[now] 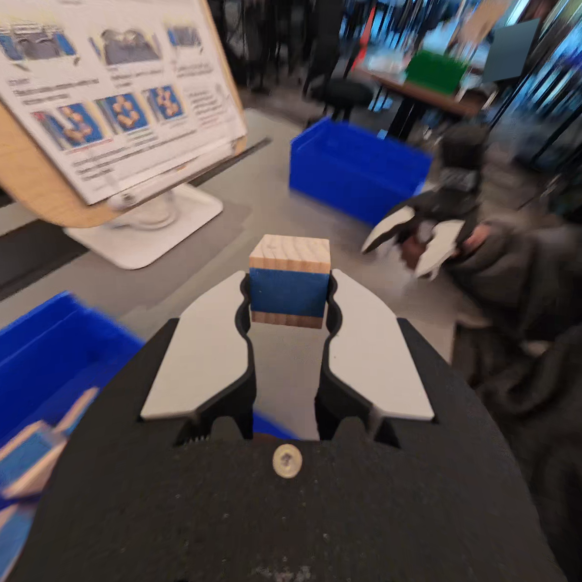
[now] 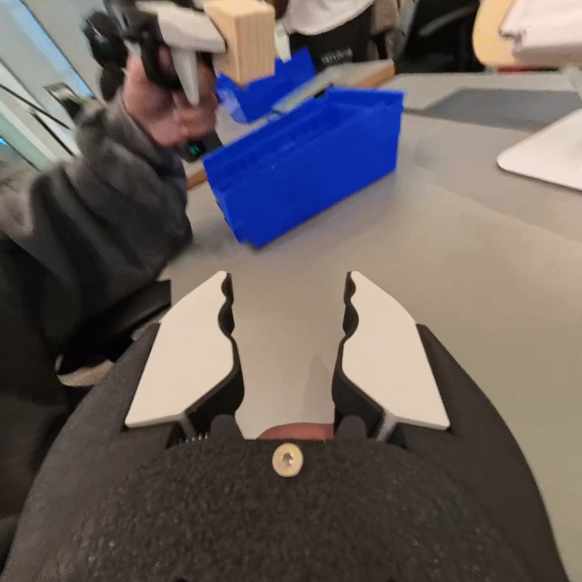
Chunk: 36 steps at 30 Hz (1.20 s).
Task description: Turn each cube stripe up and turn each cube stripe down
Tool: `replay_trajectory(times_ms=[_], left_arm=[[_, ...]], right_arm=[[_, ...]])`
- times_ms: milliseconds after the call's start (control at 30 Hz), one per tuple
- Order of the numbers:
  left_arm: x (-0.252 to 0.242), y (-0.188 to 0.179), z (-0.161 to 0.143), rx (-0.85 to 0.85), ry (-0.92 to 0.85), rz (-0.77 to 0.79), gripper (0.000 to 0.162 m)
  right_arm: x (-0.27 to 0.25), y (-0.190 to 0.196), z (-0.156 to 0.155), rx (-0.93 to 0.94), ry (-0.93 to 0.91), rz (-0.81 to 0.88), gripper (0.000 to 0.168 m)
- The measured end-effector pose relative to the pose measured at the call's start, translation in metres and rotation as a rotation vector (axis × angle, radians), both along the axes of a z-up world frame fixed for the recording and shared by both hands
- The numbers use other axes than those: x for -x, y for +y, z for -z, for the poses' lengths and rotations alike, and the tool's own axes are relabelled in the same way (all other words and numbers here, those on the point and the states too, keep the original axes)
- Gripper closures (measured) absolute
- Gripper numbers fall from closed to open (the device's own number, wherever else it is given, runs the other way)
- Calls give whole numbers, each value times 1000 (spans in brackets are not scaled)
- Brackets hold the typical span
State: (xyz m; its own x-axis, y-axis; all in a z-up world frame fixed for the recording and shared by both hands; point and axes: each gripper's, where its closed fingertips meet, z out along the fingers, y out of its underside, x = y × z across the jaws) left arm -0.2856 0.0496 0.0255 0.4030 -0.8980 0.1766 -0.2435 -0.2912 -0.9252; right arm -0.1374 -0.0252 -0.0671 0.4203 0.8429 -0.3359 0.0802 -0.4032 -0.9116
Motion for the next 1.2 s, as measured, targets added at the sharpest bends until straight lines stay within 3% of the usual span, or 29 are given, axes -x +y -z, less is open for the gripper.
replay_trajectory(times_ms=[233,500,567,700,767,833,900,967,1067,1200], left_arm=[[-99,-70,-1,177,-311,192,118],[-154,-94,32,179,-287,305,118],[-161,-96,40,167,-263,310,117],[-159,-95,40,230,-310,280,116],[-145,-96,32,243,-350,216,83],[-126,-100,36,190,-336,100,80],[-104,-99,67,141,-239,-102,82],[-83,-107,102,96,-157,-236,86],[-67,-124,133,48,-13,-272,90],[-66,-127,131,9,-5,-262,95]], right_arm=[[30,-4,-36,-59,213,-90,104],[15,-20,-40,-12,330,-140,107],[11,-25,-42,0,366,-187,122],[8,-22,-38,36,363,-198,123],[5,-22,-38,55,368,-205,123],[-1,-19,-38,44,350,-181,123],[-8,-16,-40,38,317,-152,123],[-21,-9,-47,11,258,-91,123],[-63,12,-73,-96,93,99,123],[-183,65,-107,-201,-215,569,123]])
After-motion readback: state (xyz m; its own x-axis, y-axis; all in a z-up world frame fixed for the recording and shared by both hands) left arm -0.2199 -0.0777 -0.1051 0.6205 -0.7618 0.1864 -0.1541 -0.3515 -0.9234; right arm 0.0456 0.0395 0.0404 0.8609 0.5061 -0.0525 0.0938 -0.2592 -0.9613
